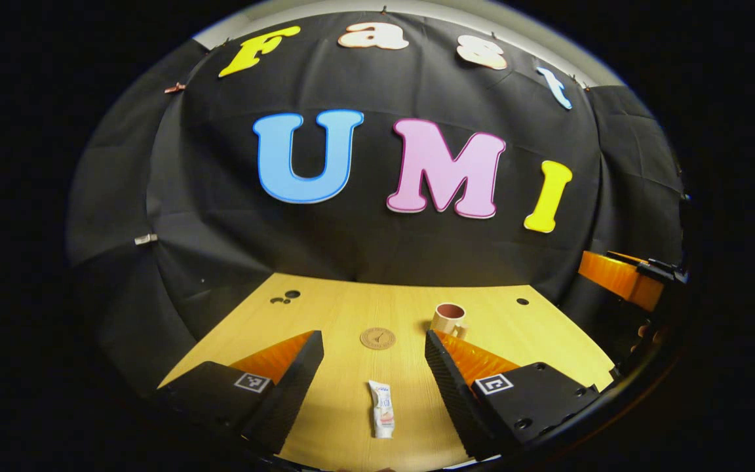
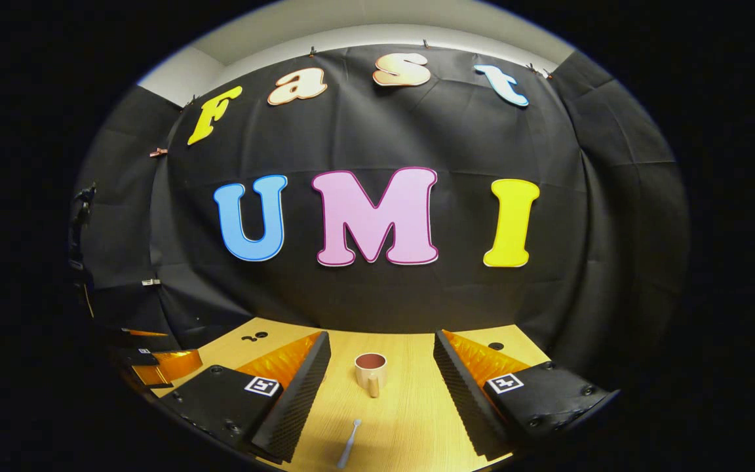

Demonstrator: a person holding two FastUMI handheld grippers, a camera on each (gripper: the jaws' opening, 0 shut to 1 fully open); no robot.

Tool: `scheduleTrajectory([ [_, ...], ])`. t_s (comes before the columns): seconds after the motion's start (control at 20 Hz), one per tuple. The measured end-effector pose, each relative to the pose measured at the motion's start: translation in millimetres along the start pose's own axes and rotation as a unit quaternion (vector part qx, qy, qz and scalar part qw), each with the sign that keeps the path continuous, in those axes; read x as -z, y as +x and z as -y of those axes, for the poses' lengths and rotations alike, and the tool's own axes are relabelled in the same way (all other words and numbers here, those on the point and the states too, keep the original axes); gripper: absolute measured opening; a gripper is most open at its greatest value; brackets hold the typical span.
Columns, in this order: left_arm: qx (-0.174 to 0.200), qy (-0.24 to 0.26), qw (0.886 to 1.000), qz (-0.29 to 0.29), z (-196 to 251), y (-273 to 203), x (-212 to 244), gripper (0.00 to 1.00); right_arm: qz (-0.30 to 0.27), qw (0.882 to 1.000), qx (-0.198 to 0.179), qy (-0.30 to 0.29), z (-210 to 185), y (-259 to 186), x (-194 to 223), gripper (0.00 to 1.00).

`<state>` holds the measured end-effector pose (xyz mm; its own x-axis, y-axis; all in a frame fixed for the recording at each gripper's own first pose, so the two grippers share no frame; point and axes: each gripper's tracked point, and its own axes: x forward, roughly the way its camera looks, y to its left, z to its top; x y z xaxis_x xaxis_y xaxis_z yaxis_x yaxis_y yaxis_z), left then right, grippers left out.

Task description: Put the toothbrush and toothpaste on the desktop into the cup, then pick up the cup and place it on the coaster on the desktop.

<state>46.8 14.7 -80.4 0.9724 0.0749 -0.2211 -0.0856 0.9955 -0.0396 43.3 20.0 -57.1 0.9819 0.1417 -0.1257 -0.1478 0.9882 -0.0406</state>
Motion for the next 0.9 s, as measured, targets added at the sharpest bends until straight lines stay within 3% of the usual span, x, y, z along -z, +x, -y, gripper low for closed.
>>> scheduleTrajectory([
  [0.4, -0.019, -0.003, 0.993, -0.117, -7.3, 42.5, 87.3, 0.98, -0.048, 0.998, -0.031, 0.0, 8.6, 27.1, 42.8, 0.98],
  [0.9, 0.003, 0.015, 0.975, -0.224, 15.6, 102.9, 175.8, 0.98, -0.116, 0.992, -0.057, -0.007, 27.9, 54.8, 101.7, 0.98],
])
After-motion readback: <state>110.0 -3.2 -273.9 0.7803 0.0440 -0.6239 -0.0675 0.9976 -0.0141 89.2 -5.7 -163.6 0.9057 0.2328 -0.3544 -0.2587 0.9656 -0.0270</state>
